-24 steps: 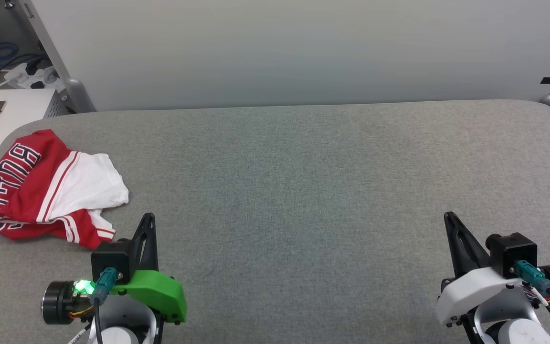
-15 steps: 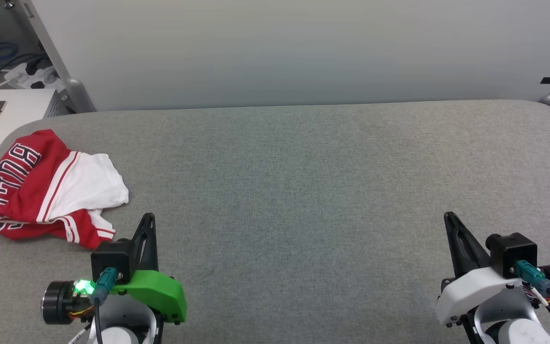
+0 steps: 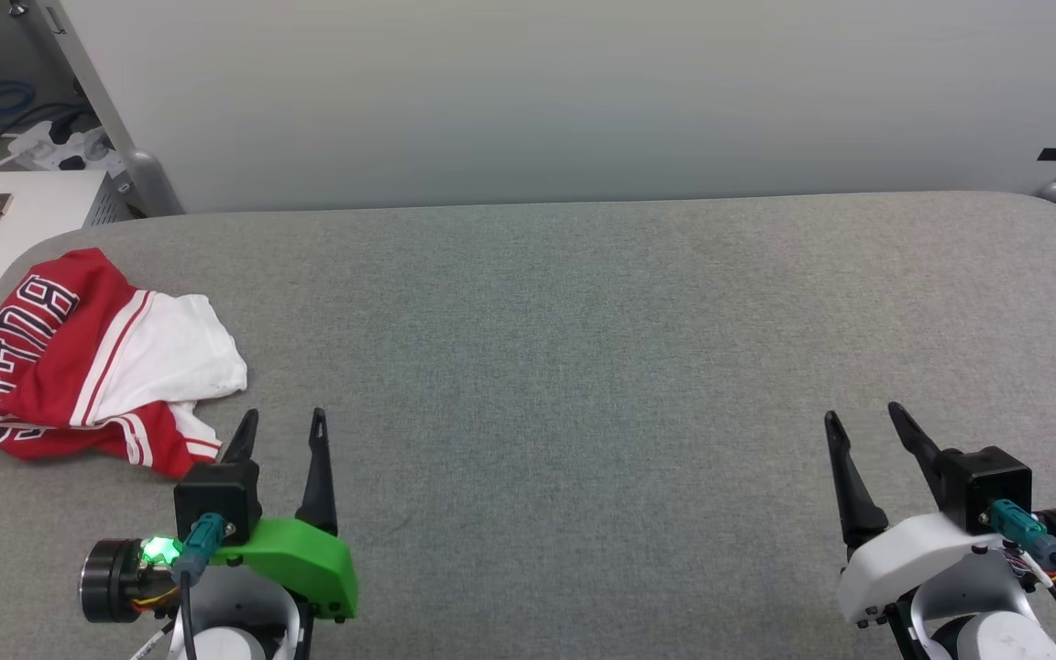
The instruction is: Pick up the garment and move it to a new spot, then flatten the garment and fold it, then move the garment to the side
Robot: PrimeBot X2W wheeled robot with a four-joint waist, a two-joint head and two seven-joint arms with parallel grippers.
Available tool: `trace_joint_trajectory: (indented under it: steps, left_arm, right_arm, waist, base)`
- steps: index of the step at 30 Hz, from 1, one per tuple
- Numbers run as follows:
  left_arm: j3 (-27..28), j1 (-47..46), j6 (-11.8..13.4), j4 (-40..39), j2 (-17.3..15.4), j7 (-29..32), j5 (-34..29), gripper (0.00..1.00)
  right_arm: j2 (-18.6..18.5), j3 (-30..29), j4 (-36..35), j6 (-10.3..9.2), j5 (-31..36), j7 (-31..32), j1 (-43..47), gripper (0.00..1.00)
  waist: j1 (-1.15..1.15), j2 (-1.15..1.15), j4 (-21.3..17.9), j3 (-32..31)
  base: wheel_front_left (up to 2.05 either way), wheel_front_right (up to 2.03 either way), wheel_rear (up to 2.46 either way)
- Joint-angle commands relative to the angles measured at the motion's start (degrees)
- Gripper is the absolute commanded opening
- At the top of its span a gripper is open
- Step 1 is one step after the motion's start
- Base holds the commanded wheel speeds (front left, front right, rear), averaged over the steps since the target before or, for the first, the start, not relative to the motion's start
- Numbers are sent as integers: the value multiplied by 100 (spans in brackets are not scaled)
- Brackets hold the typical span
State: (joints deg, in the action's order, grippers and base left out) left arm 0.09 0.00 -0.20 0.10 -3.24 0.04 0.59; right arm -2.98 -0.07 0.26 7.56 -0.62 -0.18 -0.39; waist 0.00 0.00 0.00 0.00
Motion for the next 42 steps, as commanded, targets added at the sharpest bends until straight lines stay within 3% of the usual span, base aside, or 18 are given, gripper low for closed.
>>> trace_joint_trajectory:
  steps: [1, 42]
  left_arm:
    - [1, 0, 0, 3, 0, -5, 5, 100]
    - [-31, 48, -69, 154, 12, -494, 457, 100]
  right_arm:
    - [0, 0, 2, 0, -6, -5, 1, 100]
    - [3, -114, 39, -2, -534, -487, -8, 100]
  waist:
    - [0, 0, 0, 1]
    - [0, 0, 4, 35]
  base:
    - [0, 0, 0]
    - [0, 0, 0]
